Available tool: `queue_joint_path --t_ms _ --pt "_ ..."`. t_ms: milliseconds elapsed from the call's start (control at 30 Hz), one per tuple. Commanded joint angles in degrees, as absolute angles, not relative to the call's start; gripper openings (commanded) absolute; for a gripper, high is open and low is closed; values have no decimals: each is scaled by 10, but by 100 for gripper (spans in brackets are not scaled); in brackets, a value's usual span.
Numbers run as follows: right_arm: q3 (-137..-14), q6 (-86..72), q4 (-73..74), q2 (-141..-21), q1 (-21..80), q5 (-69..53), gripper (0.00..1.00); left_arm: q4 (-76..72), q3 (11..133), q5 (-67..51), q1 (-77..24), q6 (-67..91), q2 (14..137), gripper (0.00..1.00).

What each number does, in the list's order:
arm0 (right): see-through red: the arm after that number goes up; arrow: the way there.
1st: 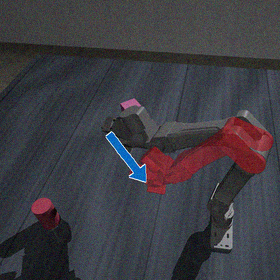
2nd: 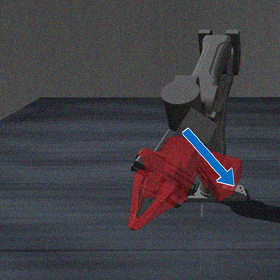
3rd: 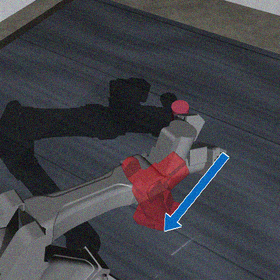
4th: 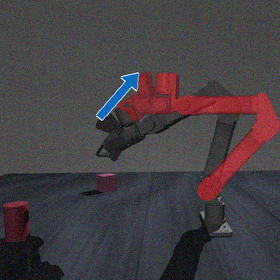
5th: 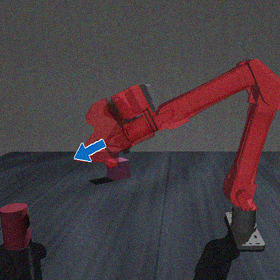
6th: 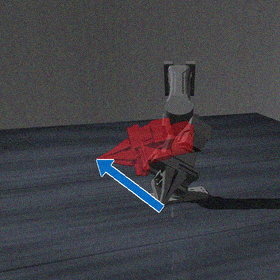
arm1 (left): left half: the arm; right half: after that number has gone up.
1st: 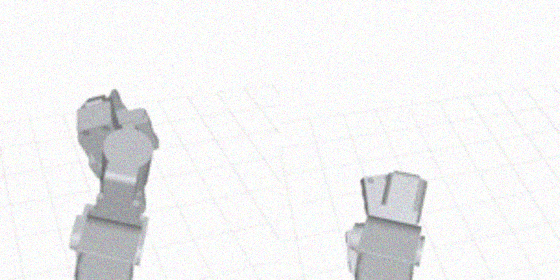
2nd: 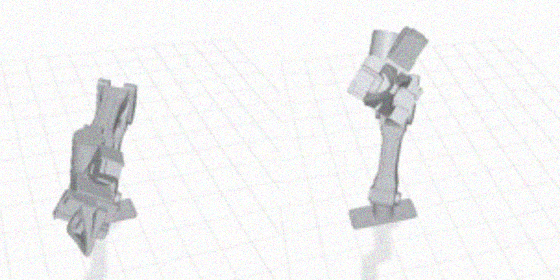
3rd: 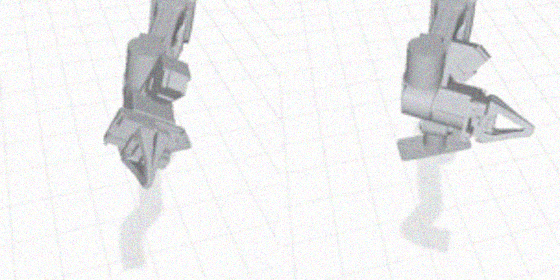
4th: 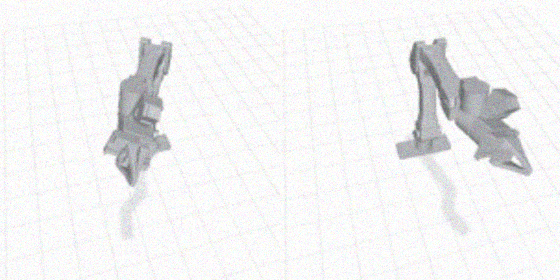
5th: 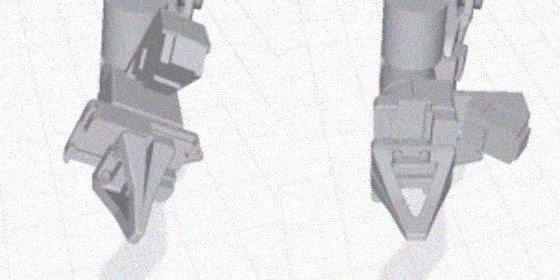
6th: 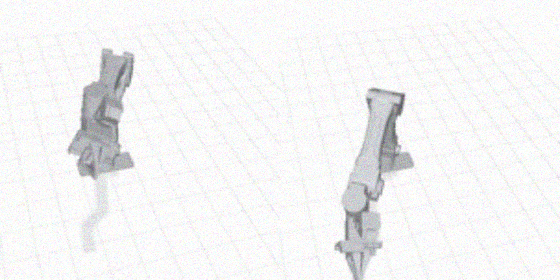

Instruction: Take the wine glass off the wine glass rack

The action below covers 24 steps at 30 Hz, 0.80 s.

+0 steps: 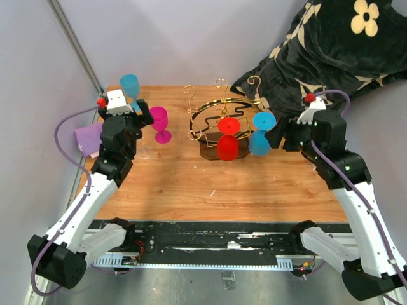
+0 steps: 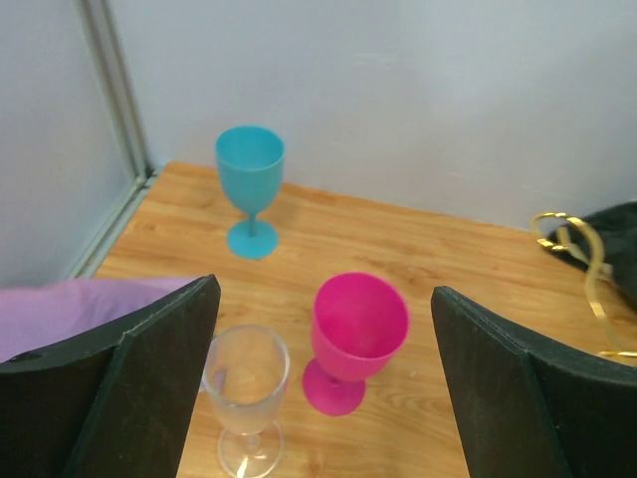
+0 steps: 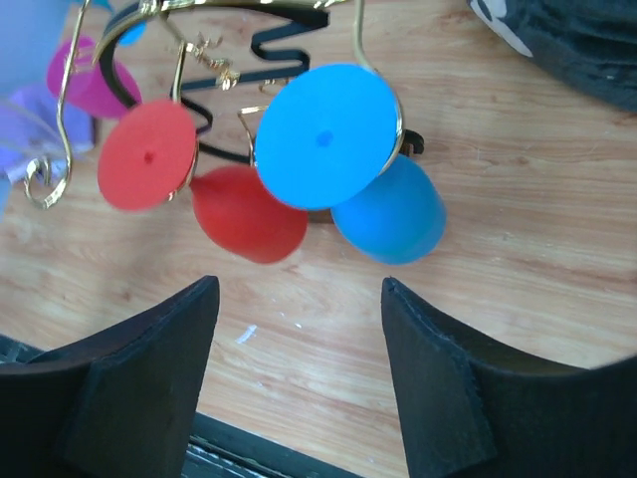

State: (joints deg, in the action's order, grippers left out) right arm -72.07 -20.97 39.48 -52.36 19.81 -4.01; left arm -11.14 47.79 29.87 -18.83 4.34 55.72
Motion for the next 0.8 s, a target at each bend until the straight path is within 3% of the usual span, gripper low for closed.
queue_joint_path --t_ms 0,233,500,633,767 --pt "-743 -288 333 -569 126 -130 62 19 562 194 -185 87 563 92" --pt "-751 -331 272 -650 64 -211 45 64 649 34 -192 144 581 93" --pt "-762 -337 245 -681 61 -226 32 83 692 7 -209 150 597 93" --pt "-776 -309 275 -670 61 -180 32 76 677 0 -210 153 593 93" --pt "-793 -282 303 -670 61 -150 42 74 668 0 -210 160 594 93"
